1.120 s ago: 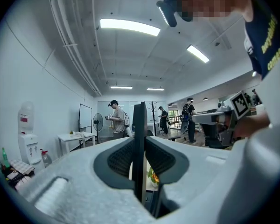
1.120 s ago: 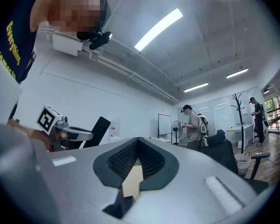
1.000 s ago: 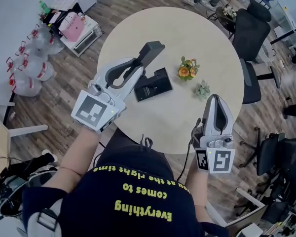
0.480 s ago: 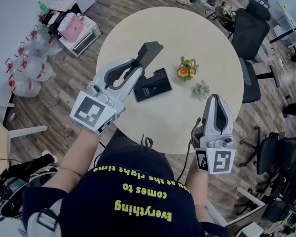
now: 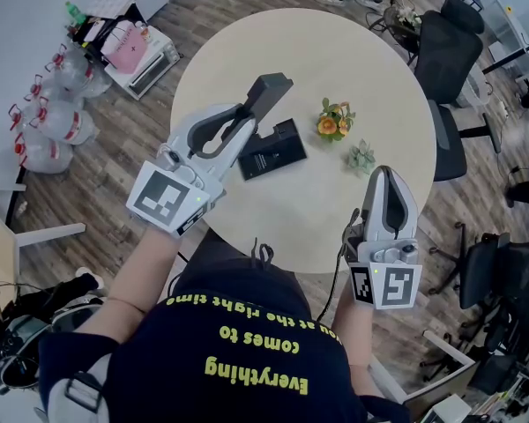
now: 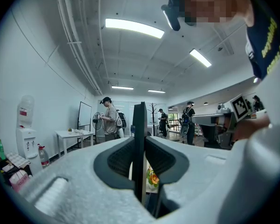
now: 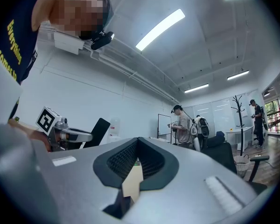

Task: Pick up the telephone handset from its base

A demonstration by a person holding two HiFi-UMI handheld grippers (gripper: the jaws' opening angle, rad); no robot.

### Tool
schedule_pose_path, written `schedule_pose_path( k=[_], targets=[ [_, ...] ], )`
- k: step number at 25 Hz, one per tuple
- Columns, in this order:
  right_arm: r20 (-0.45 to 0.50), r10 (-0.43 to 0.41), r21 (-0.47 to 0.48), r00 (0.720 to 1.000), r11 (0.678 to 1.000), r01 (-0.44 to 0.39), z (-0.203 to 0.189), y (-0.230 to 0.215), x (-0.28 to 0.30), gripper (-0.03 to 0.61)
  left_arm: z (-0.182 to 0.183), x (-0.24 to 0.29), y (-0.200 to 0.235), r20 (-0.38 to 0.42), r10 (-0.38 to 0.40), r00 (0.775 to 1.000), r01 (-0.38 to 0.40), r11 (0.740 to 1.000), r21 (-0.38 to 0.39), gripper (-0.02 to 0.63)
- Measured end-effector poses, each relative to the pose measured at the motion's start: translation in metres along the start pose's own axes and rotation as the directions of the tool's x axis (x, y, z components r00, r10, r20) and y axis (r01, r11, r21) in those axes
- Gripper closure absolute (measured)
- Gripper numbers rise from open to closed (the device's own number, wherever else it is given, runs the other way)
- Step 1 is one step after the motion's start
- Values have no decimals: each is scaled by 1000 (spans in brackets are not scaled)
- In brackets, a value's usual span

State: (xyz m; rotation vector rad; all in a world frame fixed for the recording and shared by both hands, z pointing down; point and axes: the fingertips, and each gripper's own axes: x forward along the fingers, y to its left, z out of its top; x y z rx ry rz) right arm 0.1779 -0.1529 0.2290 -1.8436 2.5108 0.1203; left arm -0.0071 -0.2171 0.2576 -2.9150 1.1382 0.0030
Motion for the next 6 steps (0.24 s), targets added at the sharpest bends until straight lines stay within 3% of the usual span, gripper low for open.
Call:
schedule_pose_path(
  k=[6],
  targets=[
    [7,-7,6,1000,1000,7,-1,-5,3,566,-5,5,5,-6,6,1000,-6,1000,-9,537]
  ],
)
